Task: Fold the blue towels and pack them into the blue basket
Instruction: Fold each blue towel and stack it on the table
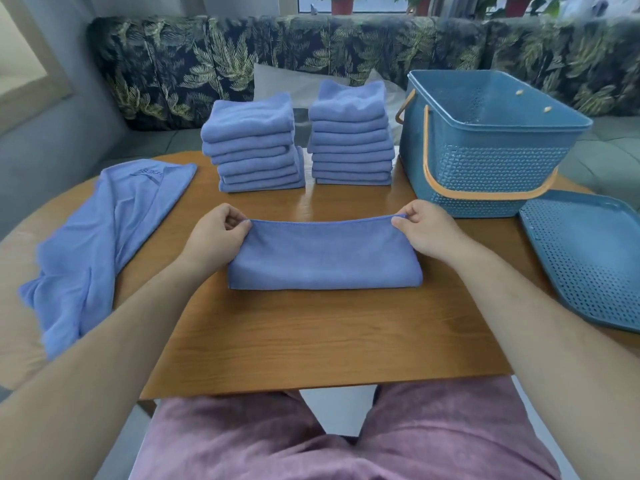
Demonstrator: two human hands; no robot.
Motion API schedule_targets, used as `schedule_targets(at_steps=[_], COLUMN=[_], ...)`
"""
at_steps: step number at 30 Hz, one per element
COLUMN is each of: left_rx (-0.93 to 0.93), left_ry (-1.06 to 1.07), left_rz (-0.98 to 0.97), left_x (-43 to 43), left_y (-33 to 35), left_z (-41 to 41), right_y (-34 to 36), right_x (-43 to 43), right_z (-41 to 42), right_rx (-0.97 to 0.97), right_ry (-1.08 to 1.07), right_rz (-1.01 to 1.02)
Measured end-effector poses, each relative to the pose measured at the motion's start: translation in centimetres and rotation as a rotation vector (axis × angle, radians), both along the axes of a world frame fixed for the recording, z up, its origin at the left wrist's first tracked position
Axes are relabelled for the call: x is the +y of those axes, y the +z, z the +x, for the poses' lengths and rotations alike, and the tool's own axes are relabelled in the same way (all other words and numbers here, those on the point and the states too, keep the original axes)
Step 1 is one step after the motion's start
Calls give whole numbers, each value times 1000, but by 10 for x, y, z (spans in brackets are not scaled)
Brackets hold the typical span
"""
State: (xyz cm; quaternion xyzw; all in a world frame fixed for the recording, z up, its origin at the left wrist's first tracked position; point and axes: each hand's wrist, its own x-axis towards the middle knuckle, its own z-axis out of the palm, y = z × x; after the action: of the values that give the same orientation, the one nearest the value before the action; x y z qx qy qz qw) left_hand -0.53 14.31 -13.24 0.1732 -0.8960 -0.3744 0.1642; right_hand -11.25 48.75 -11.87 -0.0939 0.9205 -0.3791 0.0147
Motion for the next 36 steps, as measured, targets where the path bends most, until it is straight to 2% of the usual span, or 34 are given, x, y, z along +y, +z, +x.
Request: schedule_targets(at_steps=[6,12,15,17,19,21,24,27,36], left_rx=[-66,-120,-43,97,123,26,-173,-228,-354], left_ry=[15,44,88,-39,-273,-417,-305,-209,-184], left_rz=[-113,-208,-525,-611,-544,-473,-480,-514,-482], left_x=[-5,1,15,43,75,98,98,90,35], left_y=[-13,-9,-6,-5,-9,-19,-37,-41,-36], left_z=[-19,-20,-13,-10,-9,-8,-1,8,24], right_y=[-21,-16,-3,3,-2,-17,-36,-42,-43], right_x=[-7,-14,-29,-53,-84,-106,-110,-104,-56], right_z=[-17,-12,8,30,53,69,77,82,75], right_rx=[57,19,101,275,340,233,33,55,30], right_ry=[-59,-111,-174,-133,66,213,197,143,41], right_rz=[110,232,510,613,520,452,506,552,623])
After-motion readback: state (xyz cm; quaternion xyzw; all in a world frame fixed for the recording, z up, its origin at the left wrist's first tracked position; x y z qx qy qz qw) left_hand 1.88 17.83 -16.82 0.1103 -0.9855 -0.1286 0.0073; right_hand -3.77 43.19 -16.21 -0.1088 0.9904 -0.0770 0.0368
